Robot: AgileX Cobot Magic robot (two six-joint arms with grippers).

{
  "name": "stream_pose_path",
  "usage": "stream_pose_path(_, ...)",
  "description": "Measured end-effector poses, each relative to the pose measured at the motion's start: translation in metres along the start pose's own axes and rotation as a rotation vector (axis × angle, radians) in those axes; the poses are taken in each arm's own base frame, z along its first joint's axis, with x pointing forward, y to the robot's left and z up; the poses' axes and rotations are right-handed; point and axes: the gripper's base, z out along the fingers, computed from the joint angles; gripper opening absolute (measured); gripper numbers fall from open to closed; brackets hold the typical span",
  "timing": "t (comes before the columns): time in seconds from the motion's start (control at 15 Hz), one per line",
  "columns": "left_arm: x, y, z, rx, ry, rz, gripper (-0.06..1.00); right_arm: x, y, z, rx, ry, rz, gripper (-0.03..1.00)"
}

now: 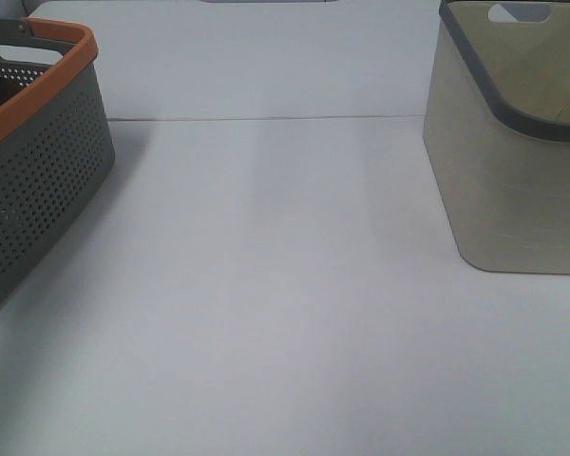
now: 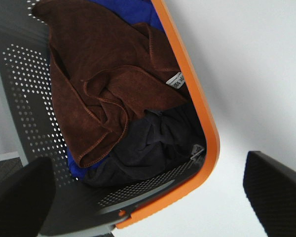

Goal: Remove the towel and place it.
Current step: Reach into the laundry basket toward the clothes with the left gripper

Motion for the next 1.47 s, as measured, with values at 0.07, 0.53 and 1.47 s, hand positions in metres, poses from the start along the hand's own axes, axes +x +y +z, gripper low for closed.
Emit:
stream_pose_path(0.07,-0.009,0.008,0.011,0.022,0.023,0.051,0.99,0.0,0.0,0.0,0.0,0.0,0.0,0.6)
stream_pose_path(0.53,-0.033,0.066,0.1,0.082,0.167,0.326,0.99,0.0,0.0,0.0,0.0,0.0,0.0,0.6)
stream_pose_path(1.47,-0.002,0.095,0.249,0.123,0.173,0.373,0.98,0.0,0.0,0.0,0.0,0.0,0.0,0.6)
